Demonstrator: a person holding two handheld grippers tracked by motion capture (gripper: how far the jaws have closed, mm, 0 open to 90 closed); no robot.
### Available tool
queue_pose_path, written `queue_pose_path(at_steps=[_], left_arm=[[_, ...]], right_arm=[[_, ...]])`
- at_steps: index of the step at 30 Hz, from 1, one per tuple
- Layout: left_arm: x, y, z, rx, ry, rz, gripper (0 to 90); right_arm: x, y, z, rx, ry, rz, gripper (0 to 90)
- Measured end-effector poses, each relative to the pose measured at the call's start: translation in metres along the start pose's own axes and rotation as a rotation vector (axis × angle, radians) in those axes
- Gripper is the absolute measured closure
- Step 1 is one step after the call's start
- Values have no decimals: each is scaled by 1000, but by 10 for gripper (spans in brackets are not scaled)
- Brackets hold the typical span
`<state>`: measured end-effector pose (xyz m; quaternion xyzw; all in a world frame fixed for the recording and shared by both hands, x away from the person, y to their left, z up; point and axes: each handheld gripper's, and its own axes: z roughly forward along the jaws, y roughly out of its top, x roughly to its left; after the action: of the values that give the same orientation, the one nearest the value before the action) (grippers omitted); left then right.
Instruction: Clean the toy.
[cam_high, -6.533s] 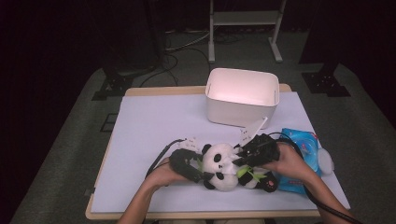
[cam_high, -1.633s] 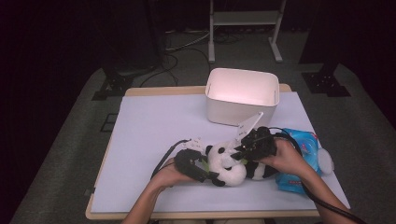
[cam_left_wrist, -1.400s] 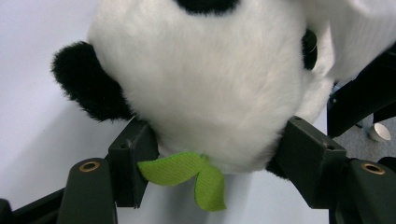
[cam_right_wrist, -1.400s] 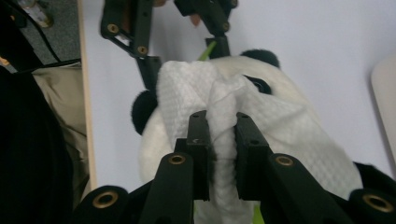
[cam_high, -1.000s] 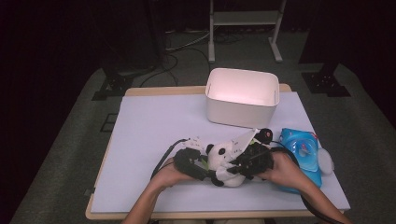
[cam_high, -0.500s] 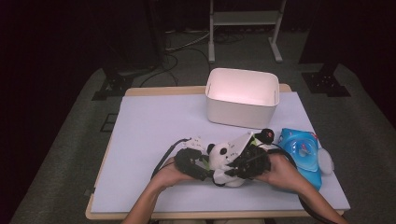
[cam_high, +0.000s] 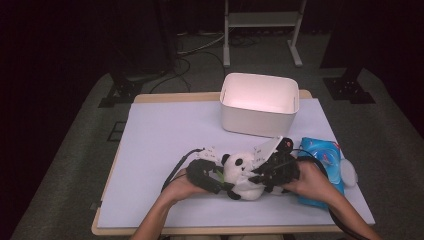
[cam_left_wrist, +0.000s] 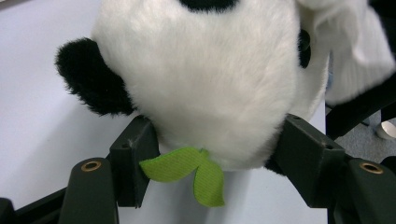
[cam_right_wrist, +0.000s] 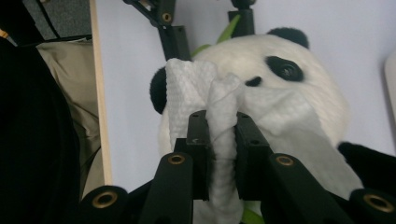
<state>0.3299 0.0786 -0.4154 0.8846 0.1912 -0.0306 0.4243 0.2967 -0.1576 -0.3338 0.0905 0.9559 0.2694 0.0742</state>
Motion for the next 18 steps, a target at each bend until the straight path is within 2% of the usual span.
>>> queue_pose_path(at_steps=[12,18], left_arm=[[0,0,0,2,4,10,322],[-1,1,0,-1,3,6,322]], right_arm=[[-18,2,-15,-26,-29,38,772],[-35,-1,-24,-50,-39,83,767]])
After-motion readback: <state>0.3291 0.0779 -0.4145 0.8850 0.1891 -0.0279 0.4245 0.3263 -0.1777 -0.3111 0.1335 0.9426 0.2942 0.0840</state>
